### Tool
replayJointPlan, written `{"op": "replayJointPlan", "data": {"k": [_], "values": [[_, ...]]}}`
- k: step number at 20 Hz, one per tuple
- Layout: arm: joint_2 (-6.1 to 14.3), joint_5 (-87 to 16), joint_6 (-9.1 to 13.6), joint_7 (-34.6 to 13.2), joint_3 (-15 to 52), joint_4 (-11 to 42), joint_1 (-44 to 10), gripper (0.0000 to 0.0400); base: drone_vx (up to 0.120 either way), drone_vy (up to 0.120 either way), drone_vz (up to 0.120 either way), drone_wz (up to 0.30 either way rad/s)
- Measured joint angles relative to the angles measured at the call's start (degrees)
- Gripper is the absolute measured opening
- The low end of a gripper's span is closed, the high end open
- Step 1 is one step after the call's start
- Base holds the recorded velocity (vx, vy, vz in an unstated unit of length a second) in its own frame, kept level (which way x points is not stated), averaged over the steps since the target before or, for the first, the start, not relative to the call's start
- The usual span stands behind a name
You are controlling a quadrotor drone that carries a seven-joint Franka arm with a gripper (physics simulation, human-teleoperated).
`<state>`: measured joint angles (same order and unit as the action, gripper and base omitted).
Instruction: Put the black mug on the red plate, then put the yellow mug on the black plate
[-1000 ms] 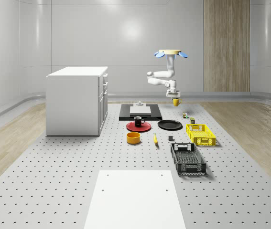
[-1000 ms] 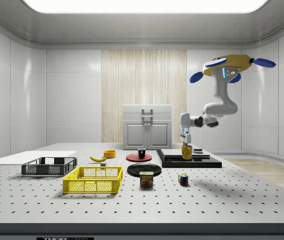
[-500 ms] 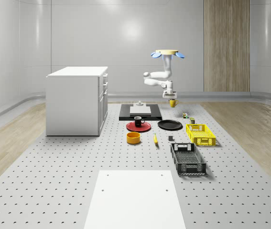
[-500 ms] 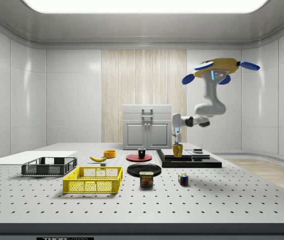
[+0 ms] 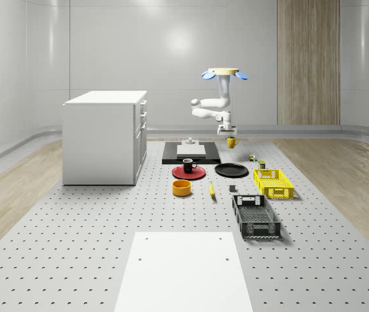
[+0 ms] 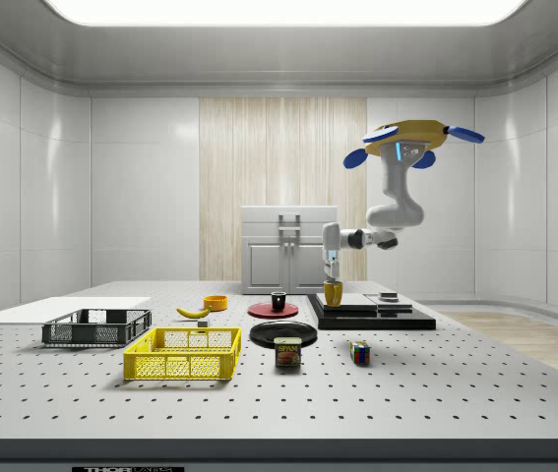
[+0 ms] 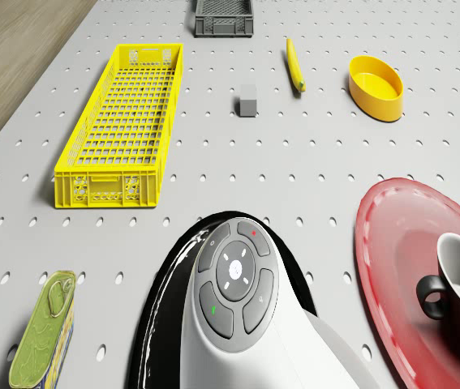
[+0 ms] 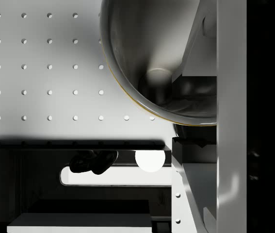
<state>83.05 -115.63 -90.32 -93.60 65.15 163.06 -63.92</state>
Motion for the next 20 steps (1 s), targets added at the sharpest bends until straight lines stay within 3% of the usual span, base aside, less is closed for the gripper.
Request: {"op": "replayJointPlan", "data": {"k": [2,10,14,20], "values": [[0.0,0.0,0.0,0.0,0.0,0.0,0.0,0.0110,0.120,0.000,-0.020,0.000],[0.1,0.0,-0.1,0.0,0.0,0.0,0.0,0.0110,0.120,0.000,-0.120,0.000],[0.1,0.1,-0.1,0.0,0.0,0.0,-0.1,0.0110,0.120,-0.110,-0.010,0.000],[0.2,0.1,-0.2,-0.1,0.0,0.0,-0.1,0.0110,0.120,-0.007,-0.020,0.000]]}}
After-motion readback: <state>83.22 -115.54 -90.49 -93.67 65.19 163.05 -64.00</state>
